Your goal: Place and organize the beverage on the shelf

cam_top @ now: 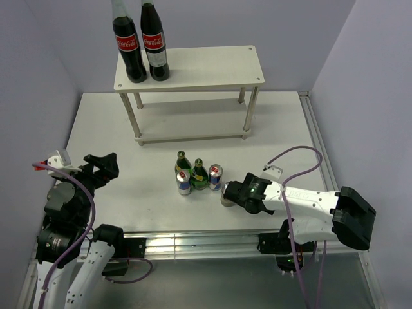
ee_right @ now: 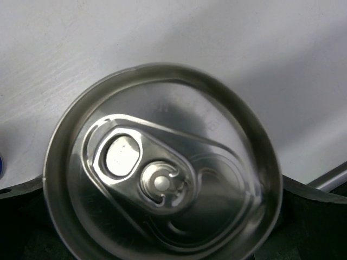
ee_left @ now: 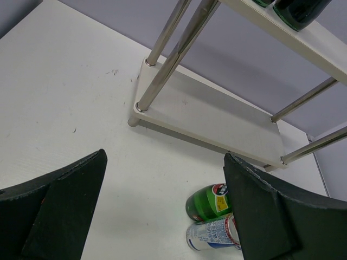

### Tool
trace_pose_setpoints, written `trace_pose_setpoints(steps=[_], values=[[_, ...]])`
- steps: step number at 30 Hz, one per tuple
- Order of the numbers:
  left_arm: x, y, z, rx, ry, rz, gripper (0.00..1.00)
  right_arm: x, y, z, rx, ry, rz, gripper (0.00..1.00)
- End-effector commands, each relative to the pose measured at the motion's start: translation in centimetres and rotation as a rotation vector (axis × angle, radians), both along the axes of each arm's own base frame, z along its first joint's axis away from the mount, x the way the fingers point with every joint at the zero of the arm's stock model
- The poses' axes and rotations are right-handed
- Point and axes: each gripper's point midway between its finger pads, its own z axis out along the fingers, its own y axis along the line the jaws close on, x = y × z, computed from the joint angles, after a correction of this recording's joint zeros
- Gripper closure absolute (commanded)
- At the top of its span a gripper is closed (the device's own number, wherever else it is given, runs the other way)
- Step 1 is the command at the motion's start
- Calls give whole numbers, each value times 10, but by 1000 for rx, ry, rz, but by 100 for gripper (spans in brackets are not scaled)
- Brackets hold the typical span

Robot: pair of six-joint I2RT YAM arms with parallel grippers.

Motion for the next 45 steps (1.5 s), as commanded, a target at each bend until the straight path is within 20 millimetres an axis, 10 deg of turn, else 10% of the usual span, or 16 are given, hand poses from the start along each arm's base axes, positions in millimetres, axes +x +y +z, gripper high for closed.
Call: trace_pose_setpoints(steps=[1,15,26,35,45], values=[[-1,0,5,14,-24,-6,3,13,-2,4,-22,-54,-13,4],[-3,1,6,12,-33,-4,4,32,-5,7,-50,-72,-44,6],[-4,1,7,11,-38,-4,4,44,-5,6,-54,-53,-34,27],[-4,2,6,12,-36,0,3,47,-3,4,-56,-41,-24,91],[-4,2,6,14,-36,3,3,53,6,6,-69,-50,9,100]])
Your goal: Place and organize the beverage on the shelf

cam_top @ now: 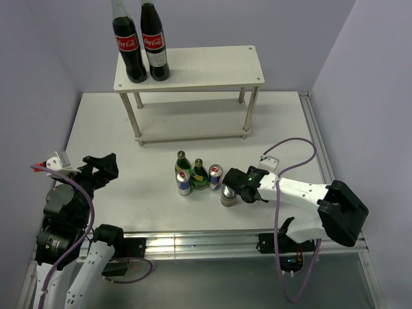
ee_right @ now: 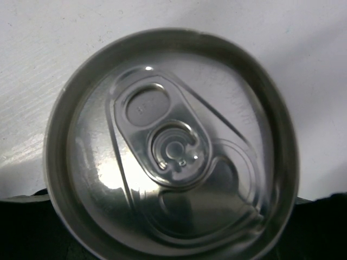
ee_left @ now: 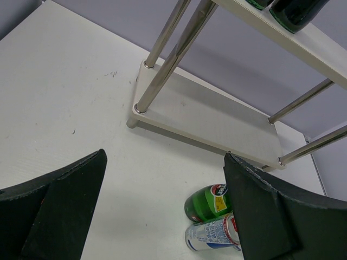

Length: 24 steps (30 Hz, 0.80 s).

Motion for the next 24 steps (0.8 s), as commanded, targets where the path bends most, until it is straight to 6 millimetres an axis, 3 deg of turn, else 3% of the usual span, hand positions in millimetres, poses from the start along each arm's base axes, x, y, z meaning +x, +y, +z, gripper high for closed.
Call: trace_pose_setpoints(steps=[1,7,13,24], values=[[-1,2,5,16,-27,5,4,18,15,11,3,-57,17,100],[0,2,4,18,-22,7,4,32,26,13,-17,-75,24,100],[-1,3,5,20,-26,10,4,36,25,14,-48,-96,6,100],[0,4,5,20,-29,17,4,52,15,60,-155,-225,-34,100]])
